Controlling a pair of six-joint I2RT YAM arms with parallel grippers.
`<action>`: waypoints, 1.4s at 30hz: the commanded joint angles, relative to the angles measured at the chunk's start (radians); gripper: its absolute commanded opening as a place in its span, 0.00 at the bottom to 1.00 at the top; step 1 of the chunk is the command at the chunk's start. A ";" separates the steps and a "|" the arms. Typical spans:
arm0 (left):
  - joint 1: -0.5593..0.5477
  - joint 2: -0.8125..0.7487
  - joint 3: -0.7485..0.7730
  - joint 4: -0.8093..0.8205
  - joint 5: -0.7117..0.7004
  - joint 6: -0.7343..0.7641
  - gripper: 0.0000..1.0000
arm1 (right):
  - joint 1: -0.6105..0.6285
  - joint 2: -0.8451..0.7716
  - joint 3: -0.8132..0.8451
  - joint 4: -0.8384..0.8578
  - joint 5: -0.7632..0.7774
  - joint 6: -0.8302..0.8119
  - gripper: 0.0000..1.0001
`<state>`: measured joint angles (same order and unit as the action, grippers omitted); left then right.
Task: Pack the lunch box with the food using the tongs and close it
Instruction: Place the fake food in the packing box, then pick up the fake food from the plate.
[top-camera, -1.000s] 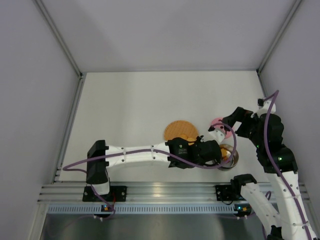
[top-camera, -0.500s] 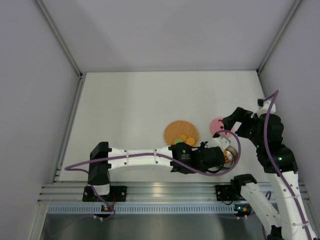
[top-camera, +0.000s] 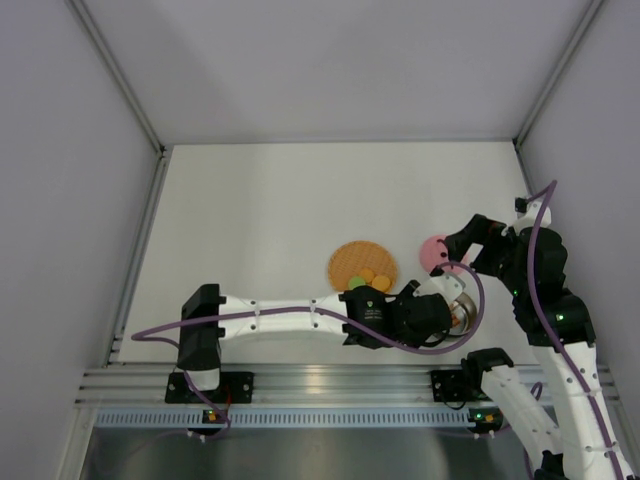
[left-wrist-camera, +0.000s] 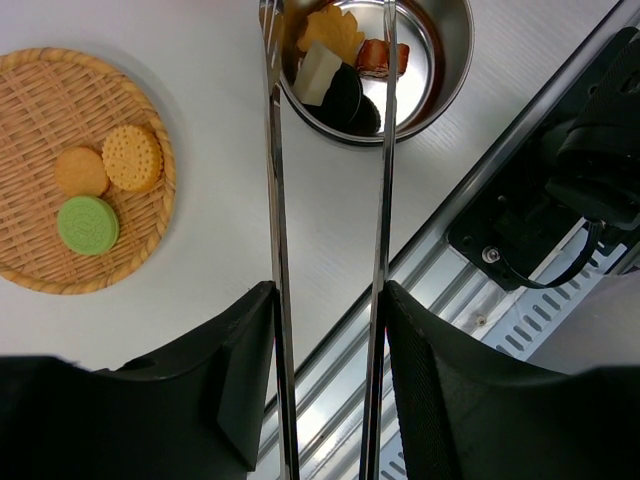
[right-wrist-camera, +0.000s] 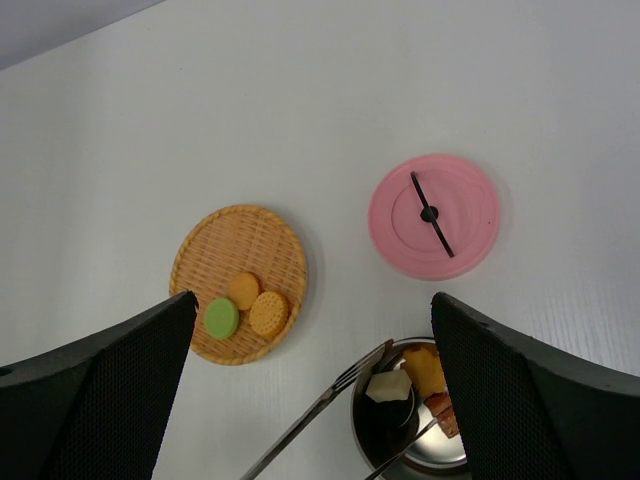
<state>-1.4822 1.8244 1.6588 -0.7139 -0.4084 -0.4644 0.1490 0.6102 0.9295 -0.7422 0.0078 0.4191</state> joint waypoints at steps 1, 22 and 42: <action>-0.009 -0.056 -0.005 0.056 -0.039 0.009 0.51 | -0.017 -0.001 0.008 -0.017 0.015 -0.014 0.99; 0.094 -0.315 -0.281 -0.064 -0.196 -0.221 0.55 | -0.017 -0.010 -0.008 -0.013 0.012 -0.008 1.00; 0.183 -0.275 -0.376 0.067 0.023 -0.126 0.56 | -0.017 -0.010 -0.008 -0.017 0.015 -0.009 0.99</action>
<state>-1.3117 1.5475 1.2842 -0.7025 -0.4110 -0.6029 0.1490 0.6090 0.9291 -0.7425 0.0078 0.4191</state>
